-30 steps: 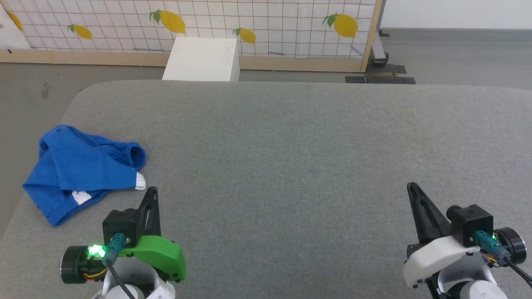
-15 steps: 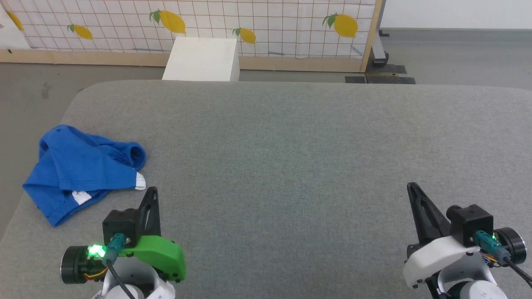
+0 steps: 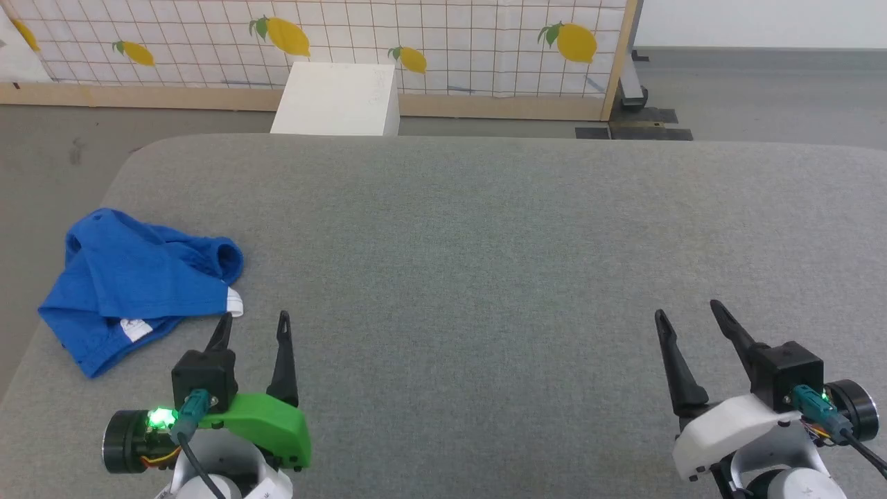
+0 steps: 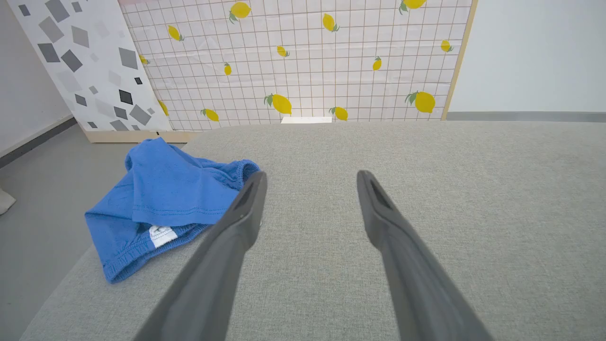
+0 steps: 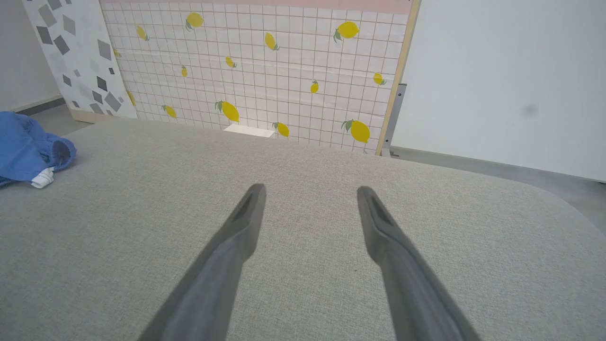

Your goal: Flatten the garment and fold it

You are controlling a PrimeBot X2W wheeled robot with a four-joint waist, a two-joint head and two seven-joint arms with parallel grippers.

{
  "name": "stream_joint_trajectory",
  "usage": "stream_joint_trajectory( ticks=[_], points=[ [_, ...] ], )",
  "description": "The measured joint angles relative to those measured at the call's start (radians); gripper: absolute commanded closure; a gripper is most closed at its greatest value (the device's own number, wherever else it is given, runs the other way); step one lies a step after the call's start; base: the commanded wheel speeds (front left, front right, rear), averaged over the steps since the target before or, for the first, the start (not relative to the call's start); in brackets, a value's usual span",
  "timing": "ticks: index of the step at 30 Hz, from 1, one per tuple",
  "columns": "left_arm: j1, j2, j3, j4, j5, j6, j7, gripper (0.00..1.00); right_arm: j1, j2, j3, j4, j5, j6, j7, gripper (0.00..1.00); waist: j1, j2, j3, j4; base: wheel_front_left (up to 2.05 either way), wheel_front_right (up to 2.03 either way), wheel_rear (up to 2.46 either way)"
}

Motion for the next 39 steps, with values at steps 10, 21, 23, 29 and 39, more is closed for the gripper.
stream_joint_trajectory(
  ticks=[10,21,23,29,39],
  points=[
    [0.0,0.0,-0.002,0.0,0.0,0.0,0.0,0.0,0.0,0.0,-0.004,0.0,0.0,0.0,-0.001,0.0,0.0,0.0,0.0,0.0,0.0,0.0,0.0],
    [0.0,0.001,-0.006,0.001,0.0,0.0,0.0,0.0,0.0,0.0,-0.011,0.0,0.003,0.0,-0.014,0.0,0.0,0.0,0.0,-0.001,0.0,0.0,0.0],
    [0.0,0.001,-0.007,0.001,0.0,0.0,0.0,0.0,0.0,0.0,-0.013,0.0,0.003,0.0,-0.018,0.0,0.0,0.0,-0.001,-0.002,0.0,0.0,0.0],
    [0.0,0.001,-0.009,0.001,-0.002,0.0,0.0,0.0,0.0,0.0,-0.014,-0.001,0.009,0.0,-0.027,0.0,0.0,0.0,-0.002,-0.002,0.0,0.0,0.0],
    [0.0,0.004,-0.014,0.001,-0.002,0.001,-0.002,0.0,0.0,0.0,-0.018,-0.002,0.012,0.0,-0.035,0.0,0.0,0.0,-0.001,-0.003,0.0,0.0,0.0]
  ],
)
